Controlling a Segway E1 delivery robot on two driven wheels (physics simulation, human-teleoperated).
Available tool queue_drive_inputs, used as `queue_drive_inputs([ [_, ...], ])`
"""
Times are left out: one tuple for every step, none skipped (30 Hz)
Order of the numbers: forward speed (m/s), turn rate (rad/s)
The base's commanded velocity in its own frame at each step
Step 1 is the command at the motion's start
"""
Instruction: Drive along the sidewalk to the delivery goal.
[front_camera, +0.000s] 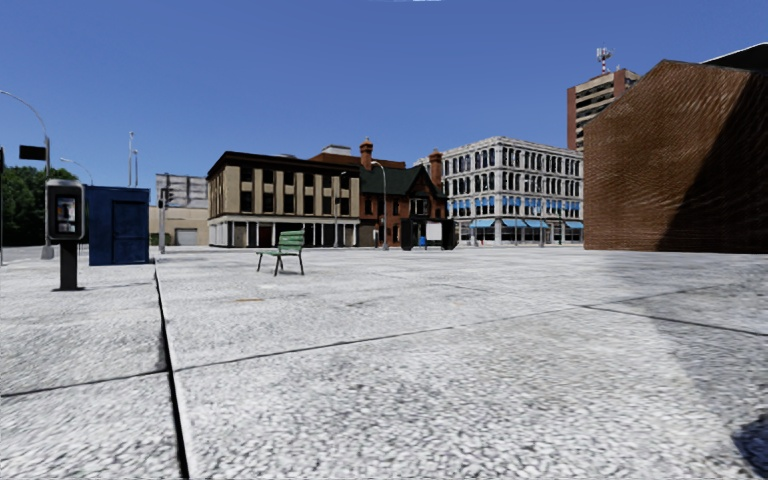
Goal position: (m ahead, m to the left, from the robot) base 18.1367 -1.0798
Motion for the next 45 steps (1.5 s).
queue_drive_inputs([
  [1.59, -0.79],
  [1.59, -0.8],
  [1.59, -0.8],
  [1.59, -0.8],
  [1.59, -0.8],
  [1.59, -0.74],
  [1.59, -0.57],
  [1.59, -0.57],
  [1.59, -0.36],
  [1.59, -0.3],
  [1.59, -0.28],
  [1.59, -0.28],
  [1.59, -0.28],
  [1.59, -0.28],
  [1.59, -0.28],
  [1.59, -0.28],
  [1.59, -0.28],
  [1.59, -0.28],
  [1.59, -0.28],
  [1.59, -0.28],
  [1.59, -0.28],
  [1.59, -0.28],
  [1.59, -0.28],
  [1.59, -0.48],
  [1.59, -0.99],
  [1.59, -1.03],
  [1.59, -1.05],
  [1.59, -1.06],
  [1.59, -1.06],
  [1.59, -1.06],
  [1.59, -1.05],
  [1.59, -0.89],
  [1.59, -0.7],
  [1.59, -0.53],
  [1.59, -0.42],
  [1.59, -0.3],
  [1.59, -0.3],
  [1.59, -0.21],
  [1.59, -0.12],
  [1.59, -0.06],
  [1.59, -0.01],
  [1.59, 0.0],
  [1.59, 0.0],
  [1.59, 0.0],
  [1.59, 0.0],
])
